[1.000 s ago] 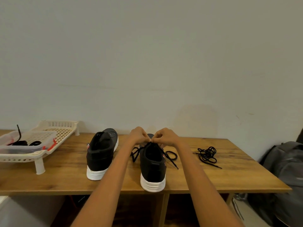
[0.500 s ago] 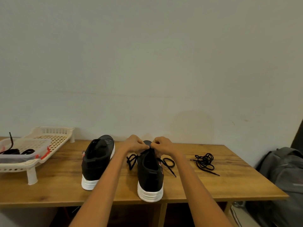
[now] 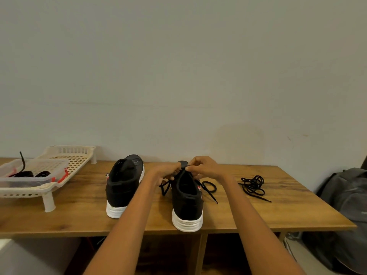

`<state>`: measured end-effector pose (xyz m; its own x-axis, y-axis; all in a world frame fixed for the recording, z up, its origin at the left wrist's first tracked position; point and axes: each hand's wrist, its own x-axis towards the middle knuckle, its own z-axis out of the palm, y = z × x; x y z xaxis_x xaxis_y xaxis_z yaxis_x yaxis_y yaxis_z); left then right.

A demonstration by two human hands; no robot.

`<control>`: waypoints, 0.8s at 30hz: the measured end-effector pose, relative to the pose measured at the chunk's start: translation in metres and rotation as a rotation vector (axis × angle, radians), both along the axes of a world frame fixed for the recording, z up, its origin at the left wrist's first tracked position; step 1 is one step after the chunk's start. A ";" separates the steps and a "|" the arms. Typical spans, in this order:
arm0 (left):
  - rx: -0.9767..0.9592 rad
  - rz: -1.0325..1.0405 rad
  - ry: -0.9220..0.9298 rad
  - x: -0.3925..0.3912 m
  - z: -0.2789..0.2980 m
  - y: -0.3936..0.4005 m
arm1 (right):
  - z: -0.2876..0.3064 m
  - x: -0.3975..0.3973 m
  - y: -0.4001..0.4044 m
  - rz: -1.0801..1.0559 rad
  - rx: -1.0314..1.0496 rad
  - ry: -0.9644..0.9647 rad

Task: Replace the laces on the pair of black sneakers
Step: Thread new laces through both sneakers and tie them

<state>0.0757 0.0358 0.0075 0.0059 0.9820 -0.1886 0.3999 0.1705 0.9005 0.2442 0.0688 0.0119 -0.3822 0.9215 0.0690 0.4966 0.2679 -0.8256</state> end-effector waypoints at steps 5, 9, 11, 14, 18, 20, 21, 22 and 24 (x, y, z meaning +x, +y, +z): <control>-0.016 -0.010 0.013 -0.003 0.000 0.003 | -0.007 0.002 -0.002 -0.017 -0.129 0.238; -0.009 -0.037 0.066 -0.003 0.001 0.002 | -0.014 0.004 -0.001 0.004 -0.375 0.522; 0.020 -0.054 0.103 -0.003 0.002 0.001 | -0.004 -0.001 0.000 -0.074 -0.367 0.665; 0.042 -0.075 0.124 -0.002 0.005 0.000 | 0.015 -0.001 0.000 -0.123 -0.403 1.049; 0.026 -0.085 0.142 -0.004 0.004 0.001 | 0.020 0.012 0.000 -0.162 -0.430 1.557; 0.021 -0.075 0.139 -0.006 0.001 0.002 | 0.020 0.018 0.000 -0.134 -0.374 1.757; 0.027 -0.077 0.145 -0.006 0.001 0.002 | 0.020 0.022 0.001 -0.125 -0.334 1.833; 0.038 -0.083 0.152 -0.007 0.001 0.001 | 0.021 0.027 0.003 -0.130 -0.299 1.890; 0.085 -0.104 0.148 -0.007 0.000 0.002 | 0.025 0.037 0.006 -0.205 -0.211 1.816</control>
<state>0.0689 0.0375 0.0079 0.0869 0.9900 -0.1111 0.5402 0.0469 0.8403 0.2809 0.0748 0.0367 0.1292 0.9855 0.1101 -0.9323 0.1585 -0.3250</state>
